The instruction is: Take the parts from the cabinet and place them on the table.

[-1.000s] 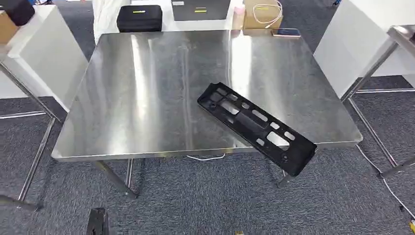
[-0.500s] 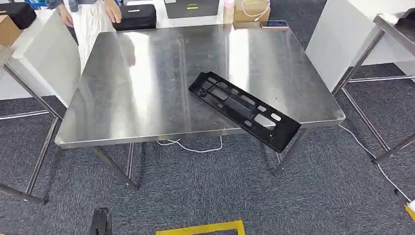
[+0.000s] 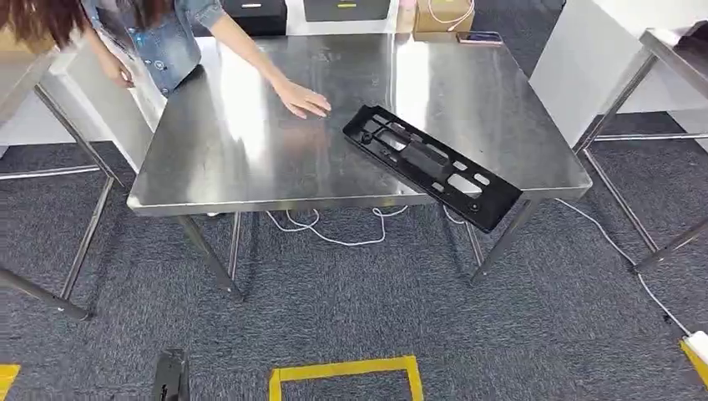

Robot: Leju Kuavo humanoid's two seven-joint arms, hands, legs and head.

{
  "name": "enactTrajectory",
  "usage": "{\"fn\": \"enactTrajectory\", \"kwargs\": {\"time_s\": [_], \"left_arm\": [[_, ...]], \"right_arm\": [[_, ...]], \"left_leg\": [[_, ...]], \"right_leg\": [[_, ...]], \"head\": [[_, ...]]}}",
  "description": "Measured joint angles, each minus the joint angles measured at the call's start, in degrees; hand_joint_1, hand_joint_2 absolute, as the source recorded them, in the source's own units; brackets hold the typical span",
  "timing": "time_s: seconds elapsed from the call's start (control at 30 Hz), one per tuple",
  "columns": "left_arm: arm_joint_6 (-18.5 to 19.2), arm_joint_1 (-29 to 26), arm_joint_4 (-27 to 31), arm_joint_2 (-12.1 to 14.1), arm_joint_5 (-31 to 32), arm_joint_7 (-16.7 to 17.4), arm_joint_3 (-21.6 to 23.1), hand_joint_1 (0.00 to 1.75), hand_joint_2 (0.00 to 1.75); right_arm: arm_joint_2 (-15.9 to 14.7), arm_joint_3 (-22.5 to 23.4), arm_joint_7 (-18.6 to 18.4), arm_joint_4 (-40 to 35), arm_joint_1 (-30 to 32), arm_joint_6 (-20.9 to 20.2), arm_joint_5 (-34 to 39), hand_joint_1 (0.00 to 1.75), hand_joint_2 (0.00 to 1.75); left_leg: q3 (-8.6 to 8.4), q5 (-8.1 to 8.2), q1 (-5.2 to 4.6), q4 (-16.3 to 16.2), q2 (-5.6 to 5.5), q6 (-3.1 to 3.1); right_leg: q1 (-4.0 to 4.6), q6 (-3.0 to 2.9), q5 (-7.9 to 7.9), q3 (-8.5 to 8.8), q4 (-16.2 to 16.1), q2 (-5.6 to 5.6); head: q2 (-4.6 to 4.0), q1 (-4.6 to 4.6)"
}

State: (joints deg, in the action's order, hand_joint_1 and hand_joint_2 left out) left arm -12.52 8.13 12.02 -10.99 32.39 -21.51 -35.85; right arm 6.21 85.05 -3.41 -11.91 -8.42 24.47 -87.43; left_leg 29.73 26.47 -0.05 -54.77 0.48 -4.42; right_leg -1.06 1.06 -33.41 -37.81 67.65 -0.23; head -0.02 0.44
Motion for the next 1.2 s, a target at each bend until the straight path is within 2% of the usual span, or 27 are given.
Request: {"fn": "enactTrajectory", "kwargs": {"time_s": [0.03, 0.07, 0.1, 0.17, 0.2, 0.23, 0.27, 0.37, 0.4, 0.43, 0.5, 0.53, 0.57, 0.6, 0.63, 0.7, 0.73, 0.77, 0.83, 0.87, 0.9, 0.93, 1.0, 1.07, 1.1, 1.13, 1.2], "left_arm": [[0.13, 0.00, 0.00, 0.00, 0.02, 0.04, 0.07, 0.00, 0.00], [0.37, 0.00, 0.00, -0.02, 0.04, 0.04, 0.11, 0.00, 0.00], [0.55, 0.00, 0.00, -0.04, 0.07, 0.04, 0.15, 0.00, 0.00], [0.94, 0.00, 0.00, -0.02, 0.11, 0.02, 0.17, 0.00, 0.00], [1.03, 0.00, 0.00, -0.02, 0.11, 0.00, 0.17, 0.00, 0.00], [1.18, 0.00, 0.00, -0.02, 0.20, 0.00, 0.20, 0.00, 0.00], [1.81, 0.01, 0.00, 0.00, 0.50, 0.02, 0.30, 0.00, 0.00], [3.32, -0.13, 0.00, 0.44, 1.31, 0.66, 1.09, 0.00, 0.00], [4.04, -0.23, 0.00, 0.85, 2.05, 1.33, 1.55, 0.00, 0.00], [4.46, -0.39, -0.02, 0.85, 2.51, 1.86, 1.79, 0.00, 0.00], [5.23, -0.40, -0.02, 0.90, 3.13, 2.67, 2.58, 0.00, 0.00], [5.51, -0.38, -0.02, 0.94, 3.54, 3.12, 3.00, 0.00, 0.00], [5.83, -0.39, -0.02, 0.94, 3.63, 3.50, 3.25, 0.00, 0.00], [5.92, -0.39, -0.02, 0.92, 3.65, 3.89, 3.56, 0.00, 0.00], [5.99, -0.38, -0.02, 0.92, 3.65, 4.13, 3.87, 0.00, 0.00], [5.99, -0.24, -0.02, 0.90, 3.63, 4.68, 4.20, 0.00, 0.00], [6.01, -0.10, -0.02, 0.90, 3.63, 4.94, 4.22, 0.00, 0.00], [6.05, -0.09, -0.02, 0.85, 3.63, 5.07, 4.35, 0.00, 0.00], [6.19, -0.13, -0.02, 0.79, 3.63, 5.42, 4.50, 0.00, 0.00], [6.19, -0.20, -0.02, 0.74, 3.63, 5.51, 4.50, 0.00, 0.00], [6.19, -0.25, -0.04, 0.66, 3.61, 5.53, 4.48, 0.00, 0.00], [6.19, -0.20, -0.04, 0.55, 3.58, 5.57, 4.50, 0.00, 0.00], [6.23, -0.28, -0.07, 0.44, 3.58, 5.70, 4.50, 0.00, 0.00], [6.27, -0.33, -0.09, 0.44, 3.58, 5.88, 4.50, 0.00, 0.00], [6.27, -0.37, -0.11, 0.42, 3.58, 5.99, 4.50, 0.00, 0.00], [6.27, -0.41, -0.13, 0.42, 3.54, 6.12, 4.48, 0.00, 0.00], [6.27, -0.44, -0.22, 0.37, 3.52, 6.32, 4.48, 0.00, 0.00]], "right_arm": [[0.02, -0.07, 0.48, 0.07, 0.01, -1.59, -0.07, 0.00, 0.00], [0.04, -0.13, 0.85, 0.15, 0.04, -2.84, -0.04, 0.00, 0.00], [0.09, -0.15, 1.41, 0.22, 0.09, -4.20, 0.04, 0.00, 0.00], [0.09, -0.41, 3.07, 0.33, 0.23, -7.56, -0.67, 0.00, 0.00], [0.09, -1.20, 3.93, 0.39, 0.29, -10.31, -1.57, 0.00, 0.00], [0.20, -2.12, 4.61, 0.55, 0.25, -13.07, -1.73, 0.00, 0.00], [0.22, -2.99, 5.22, 0.59, 0.36, -16.24, -1.14, 0.00, 0.00], [0.92, -3.08, 4.91, 0.96, 0.51, -22.65, 2.63, 0.00, 0.00], [1.46, -2.69, 4.37, 1.14, 0.68, -25.55, 4.56, 0.00, 1.75], [1.53, -2.36, 4.11, 1.16, 0.65, -27.33, 5.57, 0.00, 1.75], [1.92, -1.99, 3.65, 1.22, 0.60, -29.83, 6.45, 0.00, 1.75], [2.03, -1.92, 3.52, 1.25, 0.62, -30.85, 6.73, 0.00, 1.75], [2.12, -1.84, 3.24, 1.27, 0.60, -31.70, 7.15, 0.00, 1.75], [2.14, -1.64, 2.99, 1.29, 0.61, -32.52, 7.47, 0.00, 1.75], [2.23, -1.49, 2.82, 1.31, 0.68, -33.46, 7.85, 0.00, 1.75], [2.23, -1.00, 2.25, 1.35, 0.63, -35.47, 9.25, 0.00, 1.75], [2.23, -0.76, 1.79, 1.36, 0.57, -36.23, 9.90, 0.00, 1.75], [2.23, -0.57, 1.33, 1.38, 0.53, -36.82, 10.43, 0.00, 1.75], [2.19, -0.37, 0.61, 1.38, 0.52, -37.13, 10.36, 0.00, 1.75], [2.21, -0.37, 0.41, 1.38, 0.53, -36.95, 10.25, 0.00, 1.75], [2.14, -0.37, 0.11, 1.38, 0.57, -36.80, 10.10, 0.00, 1.75], [2.03, -0.37, 0.02, 1.38, 0.65, -36.76, 10.10, 0.00, 1.75], [1.99, -0.35, -0.18, 1.38, 0.64, -36.60, 9.81, 0.00, 1.75], [1.86, -0.33, -0.29, 1.38, 0.64, -36.21, 9.68, 0.00, 1.75], [1.79, -0.33, -0.37, 1.40, 0.69, -35.91, 9.59, 0.00, 1.75], [1.75, -0.33, -0.53, 1.38, 0.74, -35.60, 9.53, 0.00, 1.75], [1.71, -0.31, -0.70, 1.40, 0.67, -35.25, 9.40, 0.00, 1.75]], "left_leg": [[1.02, -0.81, -0.11, -0.04, 0.07, 0.05], [2.14, -1.58, -0.15, -0.10, 0.13, 0.15], [3.13, -2.32, -0.17, -0.16, 0.16, 0.30], [4.45, -3.67, -0.15, -0.25, 0.19, 0.72], [5.10, -4.38, -0.13, -0.47, 0.15, 1.06], [5.78, -4.80, -0.62, -0.88, 0.17, 1.44], [6.11, -5.43, -0.61, -1.10, 0.30, 1.76], [6.93, -6.92, -0.50, -1.22, 0.20, 2.31], [7.58, -5.85, -0.06, -1.83, -0.12, 2.76], [8.22, -2.57, 0.09, -3.71, -0.21, 3.13], [10.40, 4.55, 0.40, -12.11, -0.36, 3.78], [11.38, 6.71, 0.52, -16.74, -0.36, 4.05], [11.66, 7.01, 0.66, -19.51, -0.36, 4.19], [10.86, 5.55, 0.78, -20.18, -0.36, 4.21], [8.73, 3.49, 0.88, -18.13, -0.34, 4.18], [1.55, 0.87, 1.04, -8.58, -0.36, 3.83], [-1.52, 2.31, 1.02, -3.87, -0.47, 3.47], [-2.76, 2.78, 0.80, -1.64, -0.55, 3.33], [-2.12, 2.96, 0.38, -1.42, -0.58, 2.98], [-1.80, 2.49, 0.27, -1.22, -0.60, 2.39], [-1.53, 1.48, 0.90, -0.48, -0.41, 1.58], [-0.92, 0.92, 0.69, -0.51, -0.20, 1.22], [0.54, -0.23, 0.45, -0.54, -0.09, 0.58], [2.08, -1.32, 0.30, -0.62, 0.04, 0.57], [2.73, -1.81, 0.26, -0.64, 0.05, 0.63], [3.27, -2.30, 0.24, -0.67, 0.04, 0.75], [4.07, -3.16, 0.23, -0.73, -0.01, 1.17]], "right_leg": [[-0.04, 0.39, -1.49, -0.72, 4.21, 0.01], [-0.15, 1.19, -1.07, -0.70, 6.90, 0.03], [-0.16, 2.18, 0.69, 0.30, 7.23, 0.03], [-0.24, 3.56, 4.66, 5.41, 1.53, 0.03], [-0.47, 3.47, 5.08, 9.70, -4.53, 0.03], [-0.44, 3.01, 3.60, 14.14, -10.90, 0.10], [0.26, 2.11, 2.23, 15.30, -14.30, 0.35], [0.06, 1.33, 2.45, 13.57, -13.72, 0.29], [-0.76, 0.32, 3.08, 13.11, -13.64, -0.10], [-0.63, -0.74, 3.74, 12.46, -13.65, -0.14], [-0.39, -1.47, 4.98, 10.92, -13.59, -0.36], [-0.27, -1.47, 5.64, 10.32, -13.50, -0.39], [-0.24, -1.40, 6.19, 9.68, -13.32, -0.42], [-0.23, -1.20, 6.77, 8.70, -13.01, -0.38], [-0.24, -0.97, 7.13, 7.85, -12.66, -0.38], [-0.27, -0.60, 7.66, 6.67, -11.90, -0.32], [-0.20, -0.35, 7.87, 6.32, -11.68, -0.33], [0.16, 0.10, 8.19, 6.05, -11.48, -0.33], [0.08, 1.15, 9.01, 5.50, -11.55, -0.48], [0.08, 1.52, 9.56, 5.34, -11.84, -0.55], [0.46, 1.74, 9.42, 4.96, -11.31, -0.53], [0.24, 1.48, 7.75, 3.55, -9.73, -0.35], [0.14, 0.50, 2.13, 0.25, -1.07, -0.18], [0.12, 0.77, -1.35, -2.39, 7.18, -0.06], [0.12, 1.26, -1.47, -1.76, 7.47, -0.06], [0.12, 1.76, -0.79, 0.66, 4.78, -0.06], [0.10, 2.65, 2.13, 8.67, -7.02, -0.07]], "head": [[0.02, 0.06], [0.00, 0.07], [0.02, 0.11], [0.00, 0.13], [0.02, 0.11], [0.00, 0.22], [0.00, 0.15], [0.00, -0.02], [0.00, -0.04], [0.00, -0.20], [0.00, -0.52], [0.00, -0.59], [0.00, -0.52], [0.00, -0.57], [0.00, -0.59], [0.00, -0.61], [0.00, -0.59], [0.00, -0.52], [0.00, -0.74], [0.02, -0.61], [0.00, -0.61], [0.02, -0.72], [0.00, -0.07], [0.00, 0.04], [0.02, -0.02], [0.02, 0.04], [0.00, 0.02]]}}
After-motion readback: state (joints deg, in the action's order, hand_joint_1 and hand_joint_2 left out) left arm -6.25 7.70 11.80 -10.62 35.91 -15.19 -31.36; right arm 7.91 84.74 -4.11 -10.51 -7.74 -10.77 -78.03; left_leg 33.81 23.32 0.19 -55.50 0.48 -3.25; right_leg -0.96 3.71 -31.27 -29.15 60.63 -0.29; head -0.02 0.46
